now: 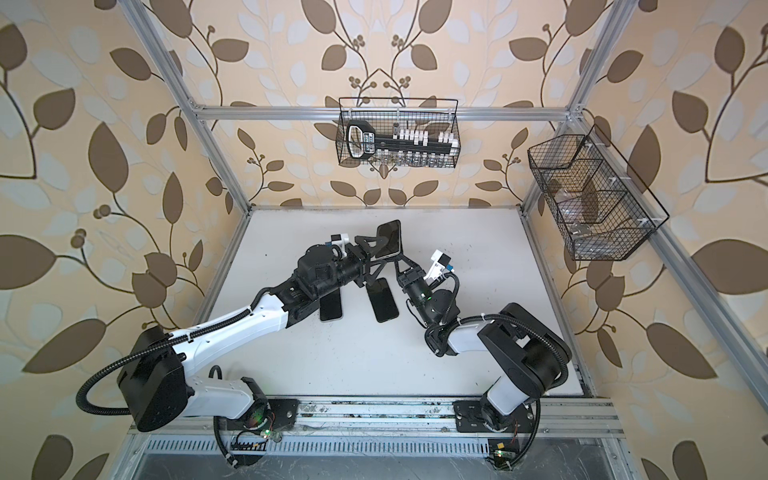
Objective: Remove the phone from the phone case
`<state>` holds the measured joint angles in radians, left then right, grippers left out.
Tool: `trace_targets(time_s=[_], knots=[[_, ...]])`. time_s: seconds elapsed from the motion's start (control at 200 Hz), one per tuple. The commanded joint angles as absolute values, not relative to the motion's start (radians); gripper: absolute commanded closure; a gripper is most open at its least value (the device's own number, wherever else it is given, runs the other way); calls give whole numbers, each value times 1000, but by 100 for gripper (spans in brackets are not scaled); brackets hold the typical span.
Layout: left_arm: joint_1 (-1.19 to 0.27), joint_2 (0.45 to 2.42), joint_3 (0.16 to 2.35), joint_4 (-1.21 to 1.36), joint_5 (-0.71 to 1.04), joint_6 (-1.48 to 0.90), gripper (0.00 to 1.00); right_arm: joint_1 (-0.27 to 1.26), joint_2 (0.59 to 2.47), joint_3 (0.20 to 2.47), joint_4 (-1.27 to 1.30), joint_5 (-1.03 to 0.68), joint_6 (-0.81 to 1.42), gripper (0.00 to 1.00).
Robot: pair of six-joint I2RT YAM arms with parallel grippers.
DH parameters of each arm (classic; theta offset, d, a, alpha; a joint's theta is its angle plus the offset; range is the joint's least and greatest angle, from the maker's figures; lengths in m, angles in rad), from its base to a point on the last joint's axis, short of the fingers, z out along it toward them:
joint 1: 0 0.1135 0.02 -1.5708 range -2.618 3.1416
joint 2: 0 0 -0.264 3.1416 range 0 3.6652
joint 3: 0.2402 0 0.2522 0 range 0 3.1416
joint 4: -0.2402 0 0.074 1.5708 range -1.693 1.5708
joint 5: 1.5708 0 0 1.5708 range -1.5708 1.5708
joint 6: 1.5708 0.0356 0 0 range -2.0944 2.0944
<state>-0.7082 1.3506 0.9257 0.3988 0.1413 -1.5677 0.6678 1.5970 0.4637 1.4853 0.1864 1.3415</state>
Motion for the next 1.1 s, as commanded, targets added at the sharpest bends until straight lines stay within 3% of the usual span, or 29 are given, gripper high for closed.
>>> trace_targets(time_s=[0.0,0.59,1.095], knots=[[-710,1354,913,459,93,-1570,25,685,1558,471,1609,174,1335,99],[-710,1368,866,502,52,-1645,50,691,1566,485,1609,165,1324,100],[-712,1422,874,571,90,-1695,55,695,1581,498,1609,154,1320,100]])
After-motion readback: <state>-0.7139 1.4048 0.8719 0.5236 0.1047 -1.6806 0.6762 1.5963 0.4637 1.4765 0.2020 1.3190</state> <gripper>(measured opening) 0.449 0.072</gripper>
